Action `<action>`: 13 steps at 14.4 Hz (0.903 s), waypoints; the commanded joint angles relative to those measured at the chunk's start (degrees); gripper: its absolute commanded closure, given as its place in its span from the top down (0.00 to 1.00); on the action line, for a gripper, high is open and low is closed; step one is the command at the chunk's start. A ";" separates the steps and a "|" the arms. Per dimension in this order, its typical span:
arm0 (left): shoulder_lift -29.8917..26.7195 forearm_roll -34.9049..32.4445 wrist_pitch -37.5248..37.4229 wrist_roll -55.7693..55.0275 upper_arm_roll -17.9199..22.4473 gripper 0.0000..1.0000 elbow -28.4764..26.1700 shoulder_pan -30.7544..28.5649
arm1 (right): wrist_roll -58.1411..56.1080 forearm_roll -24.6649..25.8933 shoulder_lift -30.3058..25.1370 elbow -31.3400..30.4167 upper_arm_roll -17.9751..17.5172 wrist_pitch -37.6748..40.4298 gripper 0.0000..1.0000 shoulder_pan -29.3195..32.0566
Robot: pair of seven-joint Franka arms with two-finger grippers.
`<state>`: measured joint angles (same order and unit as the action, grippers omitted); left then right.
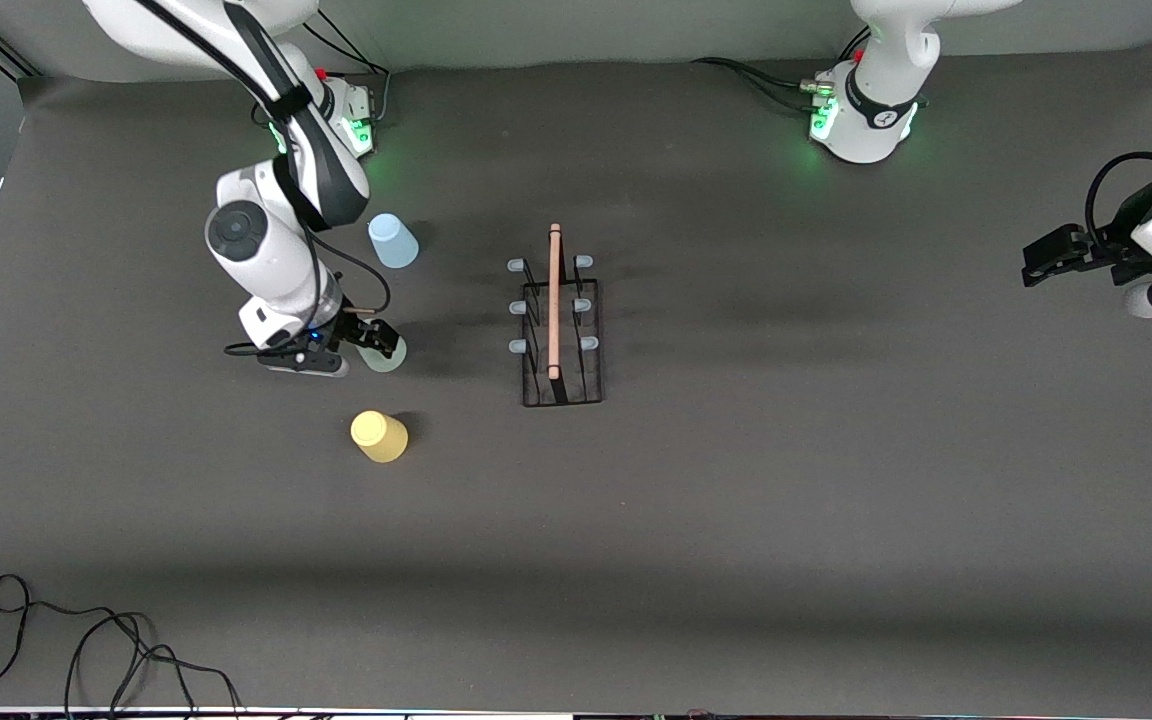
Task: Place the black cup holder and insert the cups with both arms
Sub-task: 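Reach the right gripper to the mint green cup and grasp it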
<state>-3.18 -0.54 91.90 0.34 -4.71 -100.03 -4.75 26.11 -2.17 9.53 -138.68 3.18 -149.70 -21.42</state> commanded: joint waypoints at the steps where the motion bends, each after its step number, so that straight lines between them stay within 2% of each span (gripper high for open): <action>1: -1.30 0.72 -1.90 1.25 0.06 1.00 -0.78 -0.17 | 1.40 -0.64 2.59 0.16 0.43 -1.21 1.00 -1.34; 9: -0.51 0.81 -2.69 0.63 -0.12 1.00 0.62 -0.08 | 1.32 -0.55 2.33 -1.42 0.43 1.34 0.98 -2.22; 10: -0.51 0.81 -2.96 1.07 0.05 1.00 0.62 -0.17 | 1.23 -0.55 2.33 -1.42 0.43 1.34 0.76 -2.22; 11: -0.51 0.81 -2.96 1.16 0.06 1.00 0.54 -0.17 | 0.79 -0.55 2.33 -1.42 0.43 1.43 0.25 -2.22; 12: -0.51 0.89 -2.96 1.07 0.06 1.00 0.54 -0.17 | 0.79 -0.64 2.16 -1.34 0.43 1.43 0.00 -2.13; 13: -0.51 0.81 -3.05 0.98 0.06 1.00 0.54 -0.17 | 1.05 -0.55 1.37 -1.25 0.43 1.43 0.00 -2.13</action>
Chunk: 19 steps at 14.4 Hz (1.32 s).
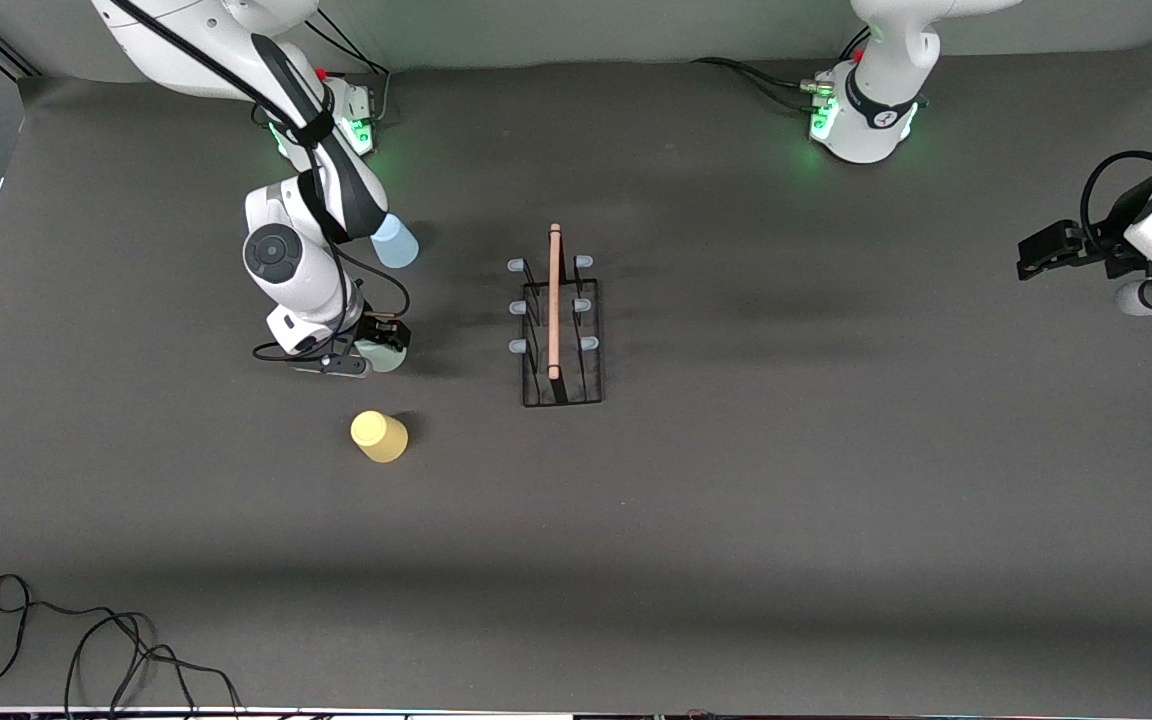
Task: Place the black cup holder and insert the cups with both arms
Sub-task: 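Reach the right gripper to the mint green cup and grasp it, then lift the mint green cup and carry it over the rack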
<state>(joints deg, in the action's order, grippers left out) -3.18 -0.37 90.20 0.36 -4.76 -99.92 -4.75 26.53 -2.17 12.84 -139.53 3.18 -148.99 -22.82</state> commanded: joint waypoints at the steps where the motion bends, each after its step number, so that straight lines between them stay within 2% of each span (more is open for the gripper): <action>1: -0.42 0.63 -1.51 0.61 0.10 1.00 0.34 -0.09 | 0.02 -0.55 -3.15 -0.39 0.60 1.24 0.00 -0.65; 7: 0.55 0.63 -1.16 0.52 0.10 1.00 0.43 -0.17 | 1.42 -0.73 -13.52 4.78 0.52 18.27 0.00 -0.73; 9: 0.81 0.72 -0.73 0.35 -0.07 1.00 0.34 0.35 | 7.54 -1.77 -15.20 6.71 0.25 21.71 0.00 -2.30; 12: 0.81 0.72 -0.73 0.43 -0.07 1.00 0.42 0.35 | 15.37 -5.81 -14.33 11.55 0.43 24.18 0.00 -10.38; 19: 0.46 0.72 -2.39 0.35 -0.07 1.00 0.34 0.09 | 30.42 -7.49 -10.65 15.69 0.25 23.66 0.00 -22.43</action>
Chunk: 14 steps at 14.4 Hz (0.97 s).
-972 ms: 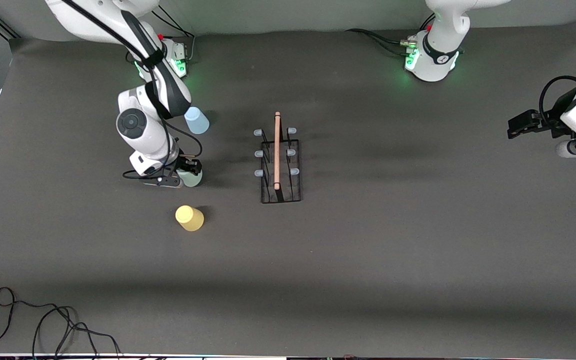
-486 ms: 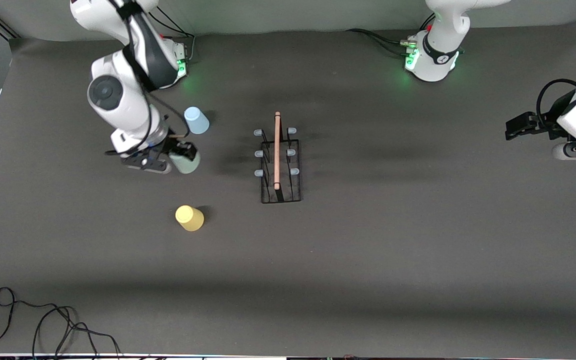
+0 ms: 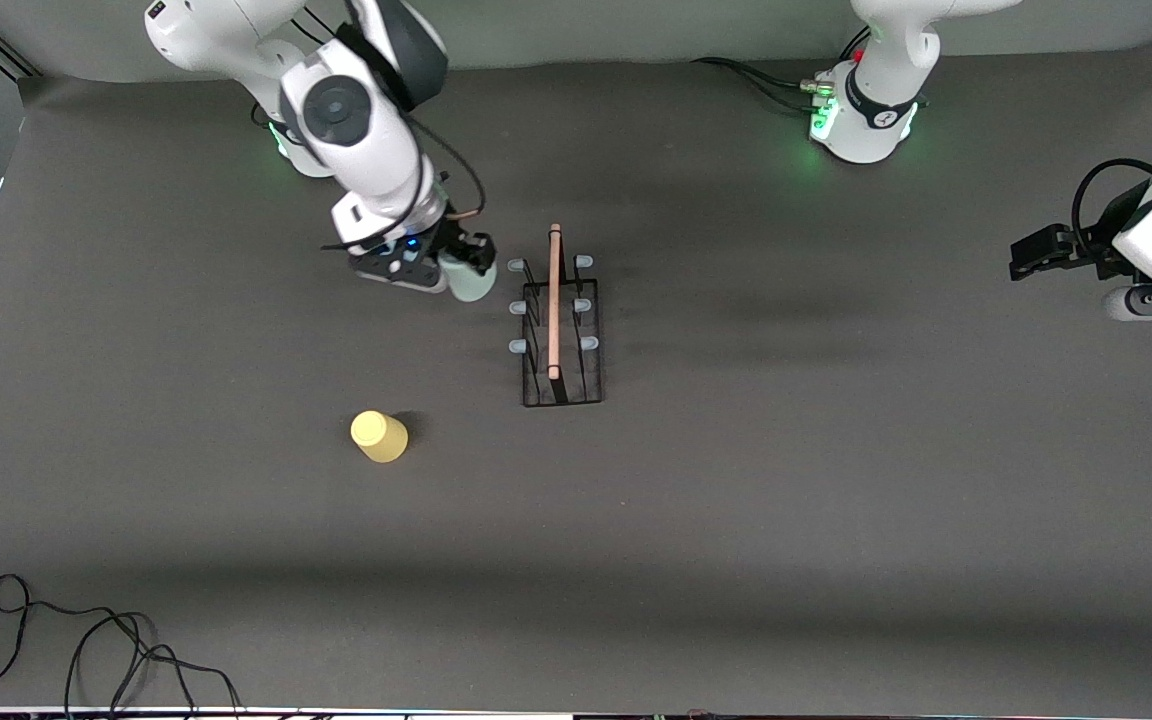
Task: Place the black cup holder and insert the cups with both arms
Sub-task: 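Lift the mint green cup and carry it over the rack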
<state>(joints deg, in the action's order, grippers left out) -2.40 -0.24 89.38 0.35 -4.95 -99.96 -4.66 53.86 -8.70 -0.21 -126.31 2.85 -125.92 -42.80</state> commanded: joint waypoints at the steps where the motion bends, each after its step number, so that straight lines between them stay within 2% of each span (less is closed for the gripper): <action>1: -0.41 0.59 -1.84 0.61 0.21 1.00 0.47 -0.17 | 3.96 -1.05 2.93 2.48 0.57 0.24 0.00 -3.68; 6: 0.55 0.50 -0.61 0.52 0.21 1.00 -0.06 -0.18 | 6.86 -0.97 4.33 2.48 0.49 -2.48 0.00 -5.36; 9: 0.73 0.50 -0.35 0.44 0.21 1.00 -0.06 0.09 | 8.79 -1.05 7.05 2.65 0.57 -5.29 0.00 -7.30; 10: 0.73 0.50 -0.35 0.35 0.21 1.00 0.03 0.09 | 9.50 -0.97 8.02 3.17 0.57 -6.09 0.61 -7.38; 11: 0.73 0.50 -0.26 0.35 0.21 1.00 0.03 0.09 | 9.77 -0.97 8.90 3.96 0.57 -6.09 0.99 -7.39; 14: 0.73 0.50 -0.35 0.17 0.12 1.00 0.21 0.26 | 8.81 -0.88 9.08 5.46 0.75 -5.39 1.00 -6.95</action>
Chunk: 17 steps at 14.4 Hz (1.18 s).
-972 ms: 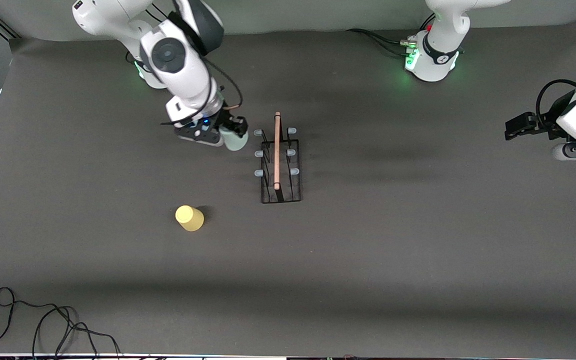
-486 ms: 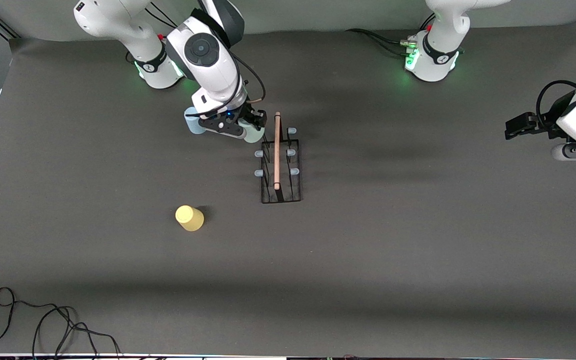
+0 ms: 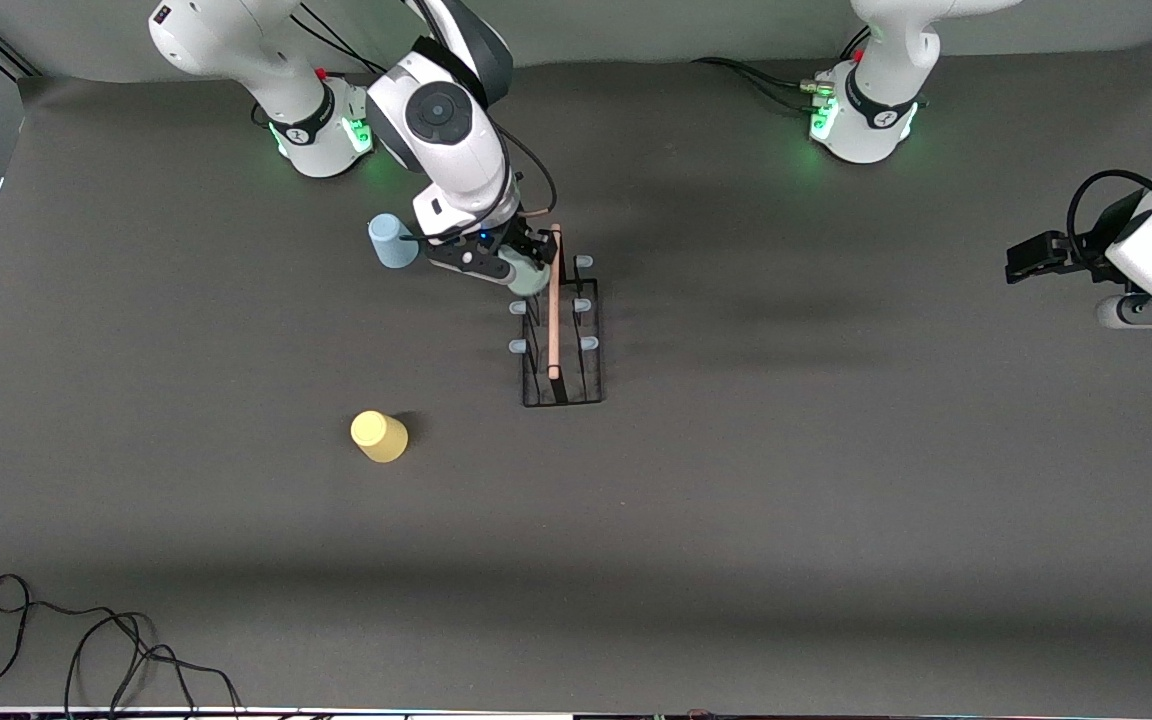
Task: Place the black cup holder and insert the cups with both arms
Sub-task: 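Lift the mint green cup and carry it over the rack, then lower the green cup onto a rack peg and open the right gripper, then move the right gripper to the yellow cup and grasp it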
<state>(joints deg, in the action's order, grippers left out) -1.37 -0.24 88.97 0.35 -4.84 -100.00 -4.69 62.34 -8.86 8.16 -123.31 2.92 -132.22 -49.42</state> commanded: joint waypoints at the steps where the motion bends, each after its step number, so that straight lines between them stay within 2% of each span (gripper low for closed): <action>1: -0.30 0.50 0.07 -0.09 -0.08 1.00 0.24 0.38 | -0.02 -0.28 0.37 2.89 1.03 1.44 1.00 -0.24; 3: -0.30 0.50 0.24 -1.05 -0.08 1.00 0.24 0.38 | -2.73 0.07 0.36 4.82 1.65 5.11 1.00 0.63; 4: -0.30 0.50 0.50 -1.14 -0.08 1.00 0.24 0.38 | -6.32 0.08 0.36 5.35 3.04 6.96 1.00 1.60; 8: -0.30 0.41 0.59 -2.02 -0.17 1.00 0.25 0.38 | -20.73 -0.01 0.89 6.24 12.18 7.42 1.00 2.04; 12: 0.05 0.15 0.86 -2.02 -0.17 1.00 0.33 0.29 | -32.77 -0.63 8.34 9.57 19.39 4.97 1.00 2.92; 15: -0.13 0.15 0.59 -2.99 -0.17 1.00 0.33 0.38 | -41.13 -0.89 13.09 9.84 19.93 0.05 1.00 8.53; 17: -0.13 0.15 0.59 -2.99 -0.17 1.00 0.25 0.29 | -43.26 -0.89 15.73 10.10 19.93 -3.55 1.00 10.21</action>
<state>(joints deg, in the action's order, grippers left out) -1.33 -0.23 89.64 -1.38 -5.07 -99.97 -4.65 22.17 -8.80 20.39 -115.63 22.92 -133.58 -40.53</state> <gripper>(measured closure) 0.000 0.000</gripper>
